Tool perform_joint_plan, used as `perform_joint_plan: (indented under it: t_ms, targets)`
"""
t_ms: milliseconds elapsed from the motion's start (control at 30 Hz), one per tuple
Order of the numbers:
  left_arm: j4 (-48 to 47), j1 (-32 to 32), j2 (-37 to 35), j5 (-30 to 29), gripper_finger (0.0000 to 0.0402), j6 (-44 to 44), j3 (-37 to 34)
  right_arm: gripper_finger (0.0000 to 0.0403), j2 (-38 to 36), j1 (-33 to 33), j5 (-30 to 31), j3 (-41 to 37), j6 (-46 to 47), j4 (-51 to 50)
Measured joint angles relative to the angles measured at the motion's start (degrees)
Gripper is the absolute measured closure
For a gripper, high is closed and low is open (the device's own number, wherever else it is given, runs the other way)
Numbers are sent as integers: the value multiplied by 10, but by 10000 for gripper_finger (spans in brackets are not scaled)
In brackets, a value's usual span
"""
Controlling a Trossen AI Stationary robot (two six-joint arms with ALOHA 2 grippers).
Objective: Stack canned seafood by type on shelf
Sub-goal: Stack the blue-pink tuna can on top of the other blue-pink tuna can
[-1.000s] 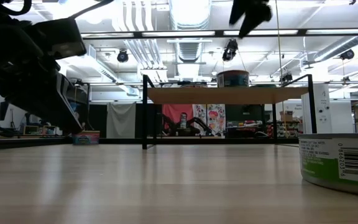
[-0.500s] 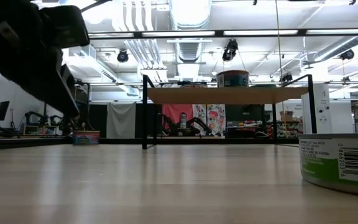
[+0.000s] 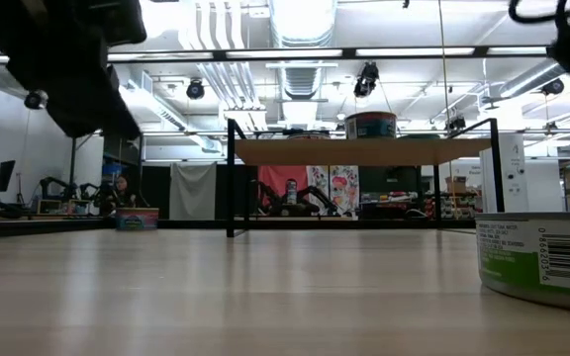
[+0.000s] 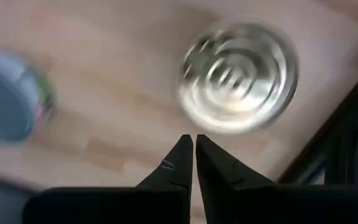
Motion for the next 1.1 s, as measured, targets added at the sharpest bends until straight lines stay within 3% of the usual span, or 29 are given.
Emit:
perform_joint_plan:
  t_ms: [333, 633, 833, 1000, 1100]
  targets:
    - [15, 5, -28, -3, 401, -53, 0, 393, 4, 3, 93, -68, 65, 9]
    - [14, 5, -31, -5, 401, -83, 8, 394, 65, 3, 83, -72, 61, 47]
    - [14, 6, -31, -20, 401, -75, 22, 394, 115, -6, 109, -72, 58, 150]
    - [5, 7, -31, -54, 401, -58, 29, 394, 142, -48, 171, -67, -1, 255]
    - [5, 9, -31, -66, 401, -45, 29, 394, 159, -90, 222, -43, -89, 282]
